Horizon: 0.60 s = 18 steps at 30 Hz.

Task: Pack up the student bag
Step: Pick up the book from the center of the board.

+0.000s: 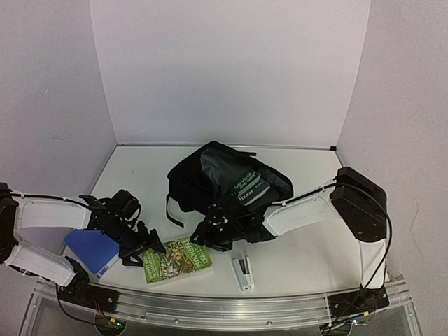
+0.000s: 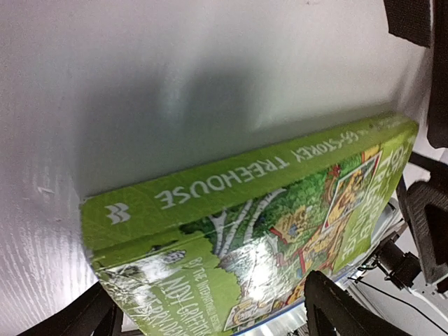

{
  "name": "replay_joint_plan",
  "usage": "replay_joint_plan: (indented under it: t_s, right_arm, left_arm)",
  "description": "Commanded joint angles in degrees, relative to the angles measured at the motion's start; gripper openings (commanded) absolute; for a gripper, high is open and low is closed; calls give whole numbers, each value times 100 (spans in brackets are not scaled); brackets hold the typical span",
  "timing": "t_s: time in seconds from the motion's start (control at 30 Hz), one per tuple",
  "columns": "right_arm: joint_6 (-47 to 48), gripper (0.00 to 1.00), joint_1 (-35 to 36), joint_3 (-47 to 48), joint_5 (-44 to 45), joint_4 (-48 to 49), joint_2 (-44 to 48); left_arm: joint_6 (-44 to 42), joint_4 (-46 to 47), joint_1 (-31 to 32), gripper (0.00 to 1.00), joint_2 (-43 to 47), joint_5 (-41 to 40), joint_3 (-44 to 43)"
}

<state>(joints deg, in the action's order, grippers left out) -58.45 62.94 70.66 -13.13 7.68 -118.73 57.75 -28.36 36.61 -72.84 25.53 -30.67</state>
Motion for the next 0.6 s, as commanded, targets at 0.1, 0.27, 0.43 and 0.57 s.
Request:
replay_joint_plan:
  t_s: [0.1,0.27,0.43,0.57]
  right_arm:
    - [869,56,-26,636,425,482,114]
    - [836,66,-25,237,876,-53,890]
    - [270,73,42,-422,775,-339,1588]
    - [-283,75,272,-696,649,-326,1790]
  left_arm:
    - [-27,670,109,90,95,647,-169]
    - [-527,-545,101,94,726,-194,-598]
    - [-1152,-1426,92,99,724,-1228,-1238]
    - [-1752,-1080,85,99,256,-1191,-1601]
